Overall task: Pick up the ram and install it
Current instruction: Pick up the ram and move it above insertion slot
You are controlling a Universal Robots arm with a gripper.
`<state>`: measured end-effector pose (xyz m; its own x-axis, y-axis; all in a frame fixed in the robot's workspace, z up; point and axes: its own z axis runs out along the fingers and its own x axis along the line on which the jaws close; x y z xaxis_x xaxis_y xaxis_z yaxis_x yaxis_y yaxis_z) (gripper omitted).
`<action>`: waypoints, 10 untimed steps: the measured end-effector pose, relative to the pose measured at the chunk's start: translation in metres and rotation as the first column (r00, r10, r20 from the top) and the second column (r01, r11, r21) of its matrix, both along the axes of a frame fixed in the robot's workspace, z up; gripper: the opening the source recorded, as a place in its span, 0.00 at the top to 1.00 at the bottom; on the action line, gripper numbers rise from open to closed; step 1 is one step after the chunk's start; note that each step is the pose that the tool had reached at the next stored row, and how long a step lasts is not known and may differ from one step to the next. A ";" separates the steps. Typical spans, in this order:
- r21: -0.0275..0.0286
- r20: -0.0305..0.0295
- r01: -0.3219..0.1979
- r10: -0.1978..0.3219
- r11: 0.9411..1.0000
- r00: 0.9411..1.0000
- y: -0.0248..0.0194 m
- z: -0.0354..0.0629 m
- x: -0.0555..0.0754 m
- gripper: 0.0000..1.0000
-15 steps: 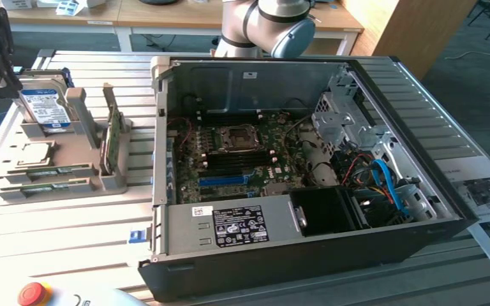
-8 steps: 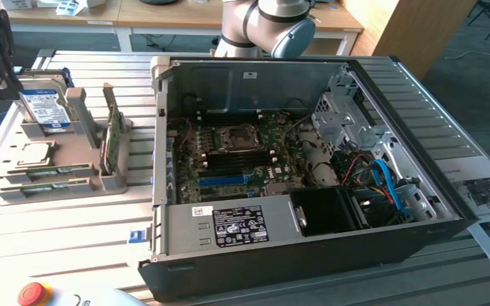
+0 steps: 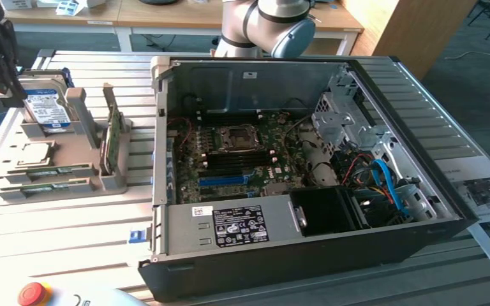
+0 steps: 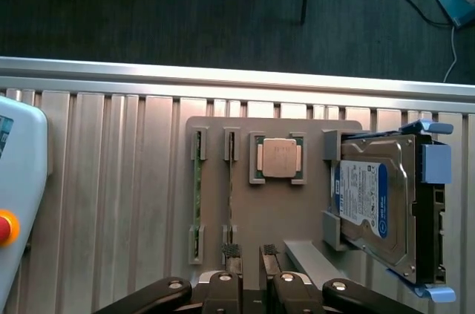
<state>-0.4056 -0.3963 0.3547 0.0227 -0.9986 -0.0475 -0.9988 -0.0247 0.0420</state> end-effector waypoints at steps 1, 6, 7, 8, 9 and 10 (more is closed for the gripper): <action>0.000 0.000 0.000 0.000 1.000 1.000 0.0000 -0.0018 0.000 0.76; 0.000 0.000 0.000 0.000 1.000 1.000 -0.0001 -0.0109 0.000 0.76; 0.000 0.000 0.000 0.000 1.000 1.000 -0.0001 -0.0127 0.000 0.76; 0.000 0.000 0.000 0.000 1.000 1.000 -0.0001 -0.0145 0.000 0.76; 0.000 0.000 0.000 0.000 1.000 1.000 -0.0001 -0.0163 0.000 0.76; 0.000 0.000 0.000 0.000 1.000 1.000 -0.0002 -0.0182 0.000 0.76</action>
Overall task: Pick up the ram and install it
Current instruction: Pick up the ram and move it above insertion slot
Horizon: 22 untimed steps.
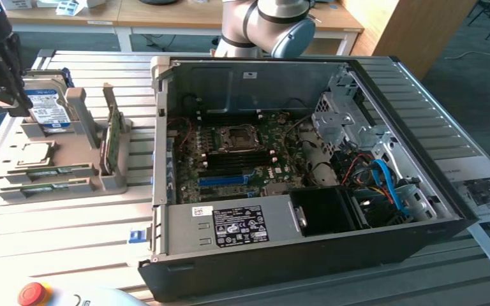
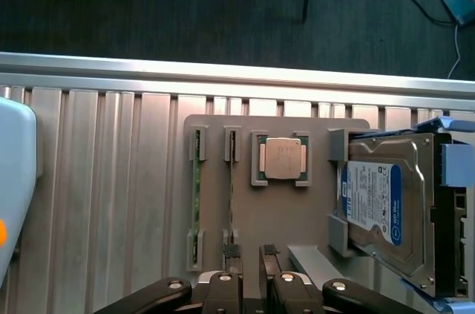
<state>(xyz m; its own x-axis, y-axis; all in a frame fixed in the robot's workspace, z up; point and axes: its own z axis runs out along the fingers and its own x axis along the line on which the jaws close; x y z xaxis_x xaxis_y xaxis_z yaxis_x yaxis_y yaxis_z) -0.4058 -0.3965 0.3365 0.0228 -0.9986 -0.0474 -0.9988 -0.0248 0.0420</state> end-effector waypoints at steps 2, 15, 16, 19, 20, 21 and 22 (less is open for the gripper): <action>0.000 0.000 0.000 0.000 1.000 1.000 0.0000 -0.0037 0.000 0.76; 0.000 0.000 0.000 0.000 1.000 1.000 0.0000 -0.0273 -0.001 0.76; 0.000 0.000 0.000 0.000 1.000 1.000 0.0001 -0.0291 -0.001 0.76; 0.000 0.000 0.000 0.000 1.000 1.000 0.0000 -0.0345 -0.001 0.76; 0.000 0.000 0.000 0.000 1.000 1.000 0.0000 -0.0363 -0.001 0.76; 0.000 0.000 0.000 0.000 1.000 1.000 0.0000 -0.0382 -0.001 0.76; 0.000 0.000 0.000 0.000 1.000 1.000 0.0000 -0.0399 -0.001 0.76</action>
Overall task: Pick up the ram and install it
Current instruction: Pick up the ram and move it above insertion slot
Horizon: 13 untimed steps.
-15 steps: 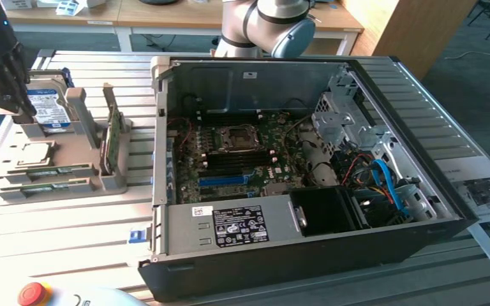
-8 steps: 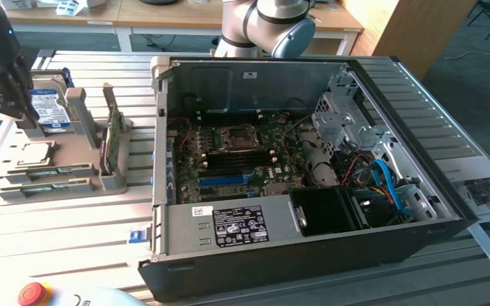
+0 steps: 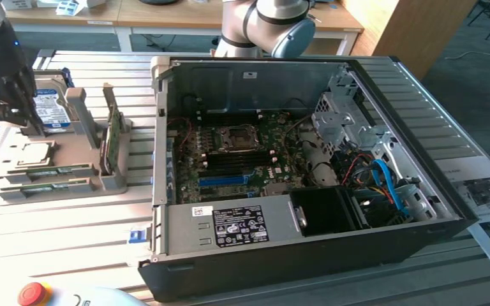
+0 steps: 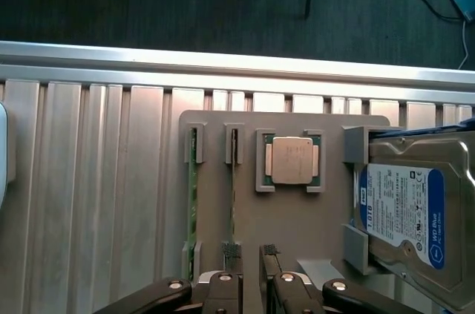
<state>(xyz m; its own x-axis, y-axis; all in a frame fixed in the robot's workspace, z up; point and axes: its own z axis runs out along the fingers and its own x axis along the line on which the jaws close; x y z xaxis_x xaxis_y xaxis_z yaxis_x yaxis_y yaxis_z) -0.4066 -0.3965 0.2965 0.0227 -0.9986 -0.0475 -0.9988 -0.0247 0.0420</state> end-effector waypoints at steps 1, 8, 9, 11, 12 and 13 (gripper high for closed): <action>0.000 0.000 0.000 0.000 1.000 1.000 0.0000 -0.0018 0.000 0.76; 0.000 0.000 0.000 0.000 1.000 1.000 0.0000 -0.0145 0.000 0.76; 0.000 0.000 0.000 0.000 1.000 1.000 0.0000 -0.0165 0.000 0.76; 0.000 0.000 0.000 0.000 1.000 1.000 0.0000 -0.0201 0.000 0.76; 0.000 0.000 0.000 0.000 1.000 1.000 0.0000 -0.0219 0.000 0.76; 0.000 0.000 0.000 0.000 1.000 1.000 0.0000 -0.0236 0.000 0.76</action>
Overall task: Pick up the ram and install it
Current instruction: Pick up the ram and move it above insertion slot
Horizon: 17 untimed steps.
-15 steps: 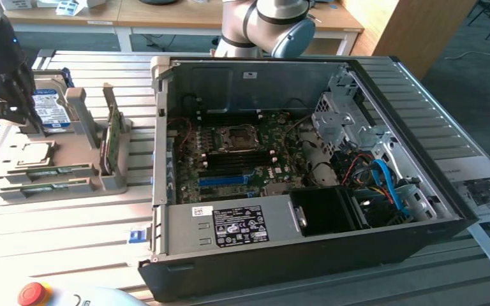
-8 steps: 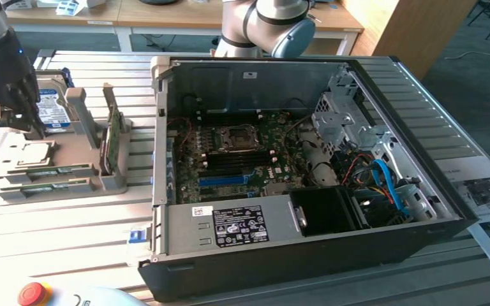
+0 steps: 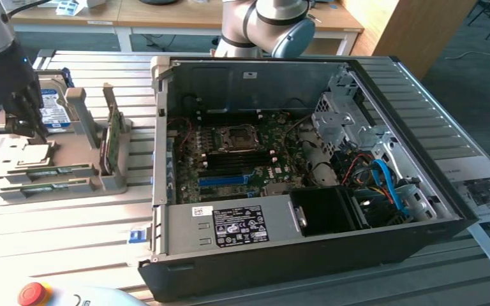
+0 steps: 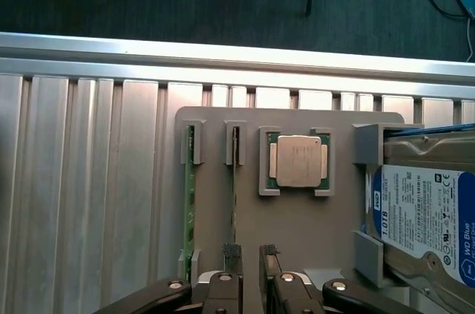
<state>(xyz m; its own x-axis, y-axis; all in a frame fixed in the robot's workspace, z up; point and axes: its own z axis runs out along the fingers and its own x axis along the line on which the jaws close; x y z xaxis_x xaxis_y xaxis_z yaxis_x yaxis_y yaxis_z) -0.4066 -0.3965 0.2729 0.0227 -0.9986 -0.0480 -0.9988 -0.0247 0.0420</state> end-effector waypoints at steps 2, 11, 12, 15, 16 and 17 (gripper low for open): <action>0.000 0.000 0.000 0.000 1.000 1.000 0.0000 -0.0035 0.000 0.76; 0.000 0.000 0.000 0.000 1.000 1.000 -0.0009 -0.0054 0.000 0.76; 0.000 0.000 0.000 0.000 1.000 1.000 -0.0018 -0.0053 0.000 0.76; 0.000 0.000 0.000 0.000 1.000 1.000 -0.0050 -0.0053 0.000 0.76; 0.000 0.000 0.000 0.000 1.000 1.000 -0.0062 -0.0053 0.000 0.76; 0.000 -0.001 0.000 0.000 1.000 1.000 -0.0074 -0.0053 0.000 0.76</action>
<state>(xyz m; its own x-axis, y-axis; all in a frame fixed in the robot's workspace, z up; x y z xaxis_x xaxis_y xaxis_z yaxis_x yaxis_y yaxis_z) -0.4066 -0.4038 0.2676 0.0226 -0.9986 -0.0480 -0.9988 -0.0246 0.0425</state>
